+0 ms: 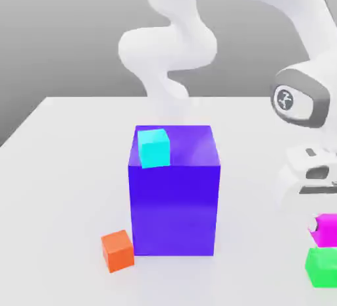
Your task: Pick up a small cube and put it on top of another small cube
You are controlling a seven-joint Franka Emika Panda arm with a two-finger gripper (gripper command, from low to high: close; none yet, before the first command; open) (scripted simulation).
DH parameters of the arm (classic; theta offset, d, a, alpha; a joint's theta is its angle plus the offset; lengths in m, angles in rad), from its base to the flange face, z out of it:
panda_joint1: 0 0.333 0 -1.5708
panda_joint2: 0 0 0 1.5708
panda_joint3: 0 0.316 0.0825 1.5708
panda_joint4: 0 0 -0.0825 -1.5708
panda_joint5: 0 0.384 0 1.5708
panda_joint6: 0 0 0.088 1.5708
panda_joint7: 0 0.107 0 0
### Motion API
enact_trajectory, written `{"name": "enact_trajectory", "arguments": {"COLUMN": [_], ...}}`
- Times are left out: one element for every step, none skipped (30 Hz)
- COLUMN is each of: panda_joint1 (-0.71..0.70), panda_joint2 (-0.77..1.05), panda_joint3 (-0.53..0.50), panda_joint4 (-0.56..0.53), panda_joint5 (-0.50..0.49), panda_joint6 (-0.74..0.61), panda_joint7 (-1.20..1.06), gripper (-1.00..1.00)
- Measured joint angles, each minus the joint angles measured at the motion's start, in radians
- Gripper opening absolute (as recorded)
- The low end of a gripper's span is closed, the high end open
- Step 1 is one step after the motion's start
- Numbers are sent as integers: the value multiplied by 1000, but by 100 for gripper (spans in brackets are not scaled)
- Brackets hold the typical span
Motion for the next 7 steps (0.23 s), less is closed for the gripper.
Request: {"name": "enact_trajectory", "arguments": {"panda_joint1": [10, 20, 31, 38, 38, 38, 38], "panda_joint2": [26, 55, 86, 105, 105, 105, 105], "panda_joint3": [-9, -20, -33, -42, -42, -42, -42], "panda_joint4": [2, 5, 7, 8, 8, 8, 8], "panda_joint5": [-15, -32, -49, -60, -60, -60, -60], "panda_joint6": [24, 49, 75, 92, 92, 92, 92], "panda_joint7": [15, 29, 42, 50, 50, 50, 50], "gripper": [-100, -100, -100, 100, 100, 100, 100]}}
